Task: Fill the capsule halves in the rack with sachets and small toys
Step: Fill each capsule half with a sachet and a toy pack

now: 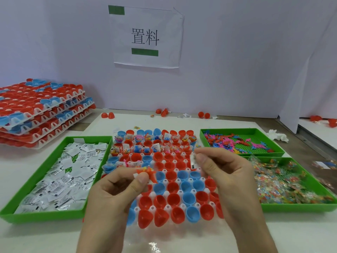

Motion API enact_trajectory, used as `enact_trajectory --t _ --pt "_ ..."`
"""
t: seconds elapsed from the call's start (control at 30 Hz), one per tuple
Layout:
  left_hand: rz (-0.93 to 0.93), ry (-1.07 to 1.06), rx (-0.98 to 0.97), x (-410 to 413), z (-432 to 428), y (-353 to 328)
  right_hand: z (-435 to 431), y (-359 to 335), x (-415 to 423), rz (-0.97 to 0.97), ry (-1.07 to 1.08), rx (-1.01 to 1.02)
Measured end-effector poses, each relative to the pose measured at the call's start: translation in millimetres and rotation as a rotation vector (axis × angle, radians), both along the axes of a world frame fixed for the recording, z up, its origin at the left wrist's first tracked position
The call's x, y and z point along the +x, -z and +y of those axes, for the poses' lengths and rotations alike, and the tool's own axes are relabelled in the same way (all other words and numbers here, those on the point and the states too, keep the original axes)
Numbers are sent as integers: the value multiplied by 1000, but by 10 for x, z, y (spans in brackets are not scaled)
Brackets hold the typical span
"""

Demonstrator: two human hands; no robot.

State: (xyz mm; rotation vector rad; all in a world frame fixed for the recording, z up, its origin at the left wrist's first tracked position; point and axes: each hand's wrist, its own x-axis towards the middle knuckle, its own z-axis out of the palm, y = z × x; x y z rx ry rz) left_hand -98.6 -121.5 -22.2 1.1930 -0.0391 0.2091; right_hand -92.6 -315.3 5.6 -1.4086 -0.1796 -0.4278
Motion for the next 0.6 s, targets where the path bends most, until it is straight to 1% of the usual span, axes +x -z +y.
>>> enact_trajectory --t 0.1,0.13,0.2,0.27,0.33,0.37,0.4,0.43,0.47,0.5,0.53,0.6 --pt "-13 34 -154 -1 170 22 42 -40 31 -2 20 -5" --pt "-59 130 -243 3 213 29 128 -44 57 -1 -11 -32" --pt "-234 465 -510 -43 234 -56 428 -59 132 0 -151 -120" --pt "-167 340 -542 -62 354 -144 805 -68 261 19 -261 -250" --pt "-146 258 -586 -94 411 -119 1153 -91 406 96 -362 -244" --pt "-139 206 -583 -99 399 -139 1292 -102 466 148 -443 -252" --pt "-154 139 -507 -62 397 -152 1376 -103 505 177 -511 -299" --pt "-206 130 -433 9 369 -122 1428 -95 557 214 -531 -343" --pt "-180 153 -446 16 335 -69 1432 -82 593 241 -517 -356" --pt "-119 19 -354 15 368 -43 1380 -64 589 248 -490 -315" --pt "-77 -92 -318 12 387 -40 1294 -49 562 230 -463 -262" --pt "-21 -184 -297 29 385 -7 1086 -28 454 154 -465 -229"
